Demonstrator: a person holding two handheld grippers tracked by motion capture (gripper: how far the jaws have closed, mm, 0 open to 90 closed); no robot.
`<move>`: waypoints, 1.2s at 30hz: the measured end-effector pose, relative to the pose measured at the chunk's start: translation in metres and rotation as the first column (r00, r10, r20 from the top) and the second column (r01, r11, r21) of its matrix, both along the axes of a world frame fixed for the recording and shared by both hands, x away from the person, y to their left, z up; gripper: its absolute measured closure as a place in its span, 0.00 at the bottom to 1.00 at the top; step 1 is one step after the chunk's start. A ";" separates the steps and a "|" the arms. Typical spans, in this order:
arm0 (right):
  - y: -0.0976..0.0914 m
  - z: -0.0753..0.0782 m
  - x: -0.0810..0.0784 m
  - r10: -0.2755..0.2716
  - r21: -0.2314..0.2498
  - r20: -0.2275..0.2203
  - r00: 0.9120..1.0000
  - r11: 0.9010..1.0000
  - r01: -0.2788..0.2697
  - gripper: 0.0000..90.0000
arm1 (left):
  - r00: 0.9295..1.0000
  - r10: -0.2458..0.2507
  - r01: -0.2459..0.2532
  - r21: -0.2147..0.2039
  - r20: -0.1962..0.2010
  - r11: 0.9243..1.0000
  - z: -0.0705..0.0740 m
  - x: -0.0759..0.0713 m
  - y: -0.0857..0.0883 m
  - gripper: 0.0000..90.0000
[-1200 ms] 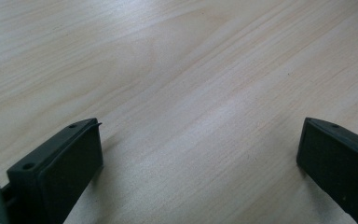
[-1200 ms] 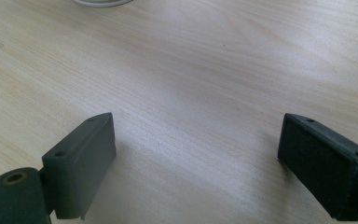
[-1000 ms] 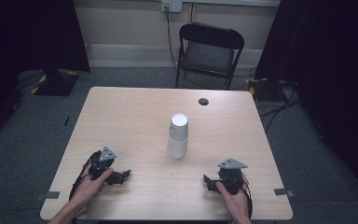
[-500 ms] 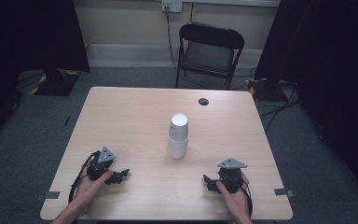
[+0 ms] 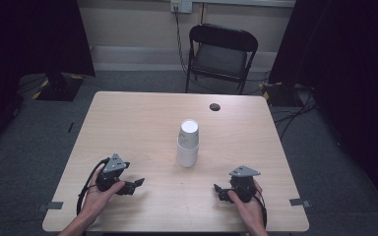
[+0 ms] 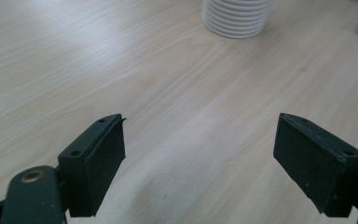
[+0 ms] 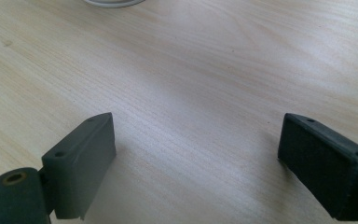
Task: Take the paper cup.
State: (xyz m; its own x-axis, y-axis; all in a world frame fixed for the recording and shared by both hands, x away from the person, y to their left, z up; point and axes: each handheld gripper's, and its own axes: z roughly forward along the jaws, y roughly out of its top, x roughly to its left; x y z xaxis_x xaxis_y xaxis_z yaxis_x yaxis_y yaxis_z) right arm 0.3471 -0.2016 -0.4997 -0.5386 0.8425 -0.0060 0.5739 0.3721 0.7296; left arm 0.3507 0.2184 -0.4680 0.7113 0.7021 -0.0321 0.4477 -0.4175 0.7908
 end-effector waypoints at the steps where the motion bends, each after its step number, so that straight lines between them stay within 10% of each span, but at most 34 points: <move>1: 0.000 0.000 0.000 0.000 0.000 0.000 1.000 1.000 0.000 0.12 | 1.000 -0.019 0.019 0.003 0.003 1.000 0.002 -0.001 -0.005 0.18; 36: 0.000 0.000 0.001 0.009 -0.001 0.000 1.000 1.000 -0.009 0.12 | 0.977 -0.097 0.138 -0.217 0.189 0.966 0.062 0.040 -0.063 0.20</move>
State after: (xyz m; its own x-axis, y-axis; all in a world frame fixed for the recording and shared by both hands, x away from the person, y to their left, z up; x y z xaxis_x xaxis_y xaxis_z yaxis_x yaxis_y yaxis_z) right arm 0.3481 -0.2020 -0.4997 -0.5458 0.8379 -0.0071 0.5708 0.3780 0.7290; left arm 0.3910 0.1556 -0.4058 0.7973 0.6016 -0.0488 0.2524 -0.2590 0.9323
